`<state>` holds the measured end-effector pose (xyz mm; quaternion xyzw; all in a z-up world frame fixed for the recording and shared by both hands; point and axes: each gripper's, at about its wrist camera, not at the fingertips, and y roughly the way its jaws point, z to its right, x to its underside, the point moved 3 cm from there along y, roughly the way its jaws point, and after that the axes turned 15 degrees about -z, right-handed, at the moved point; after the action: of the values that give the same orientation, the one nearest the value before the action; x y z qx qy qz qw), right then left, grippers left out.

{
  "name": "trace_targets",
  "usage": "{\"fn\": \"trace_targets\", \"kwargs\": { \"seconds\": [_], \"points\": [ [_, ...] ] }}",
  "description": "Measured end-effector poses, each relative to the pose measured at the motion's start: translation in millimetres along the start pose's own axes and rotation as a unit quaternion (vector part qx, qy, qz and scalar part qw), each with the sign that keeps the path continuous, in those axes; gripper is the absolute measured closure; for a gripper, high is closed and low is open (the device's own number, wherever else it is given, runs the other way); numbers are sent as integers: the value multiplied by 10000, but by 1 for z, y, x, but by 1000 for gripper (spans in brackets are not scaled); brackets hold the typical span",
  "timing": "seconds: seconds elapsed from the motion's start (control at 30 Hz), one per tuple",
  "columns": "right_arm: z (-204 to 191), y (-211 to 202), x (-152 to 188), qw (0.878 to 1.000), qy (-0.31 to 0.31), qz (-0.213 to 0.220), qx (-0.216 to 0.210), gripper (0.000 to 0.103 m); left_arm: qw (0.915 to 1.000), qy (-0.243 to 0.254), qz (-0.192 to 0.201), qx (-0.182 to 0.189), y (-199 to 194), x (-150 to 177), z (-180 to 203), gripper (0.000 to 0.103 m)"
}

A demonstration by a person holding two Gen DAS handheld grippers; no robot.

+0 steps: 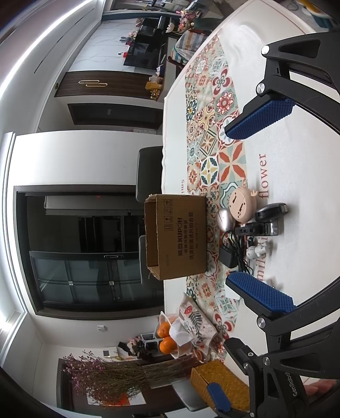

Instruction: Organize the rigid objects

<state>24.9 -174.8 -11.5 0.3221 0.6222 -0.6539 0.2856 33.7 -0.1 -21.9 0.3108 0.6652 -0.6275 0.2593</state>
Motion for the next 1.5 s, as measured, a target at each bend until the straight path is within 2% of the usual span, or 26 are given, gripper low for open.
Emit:
{"fn": "trace_targets", "kwargs": {
  "seconds": [1.5],
  "points": [
    [0, 1, 0, 10000, 9, -8, -15, 0, 10000, 38, -47, 16, 2, 2, 1, 0]
  ]
}}
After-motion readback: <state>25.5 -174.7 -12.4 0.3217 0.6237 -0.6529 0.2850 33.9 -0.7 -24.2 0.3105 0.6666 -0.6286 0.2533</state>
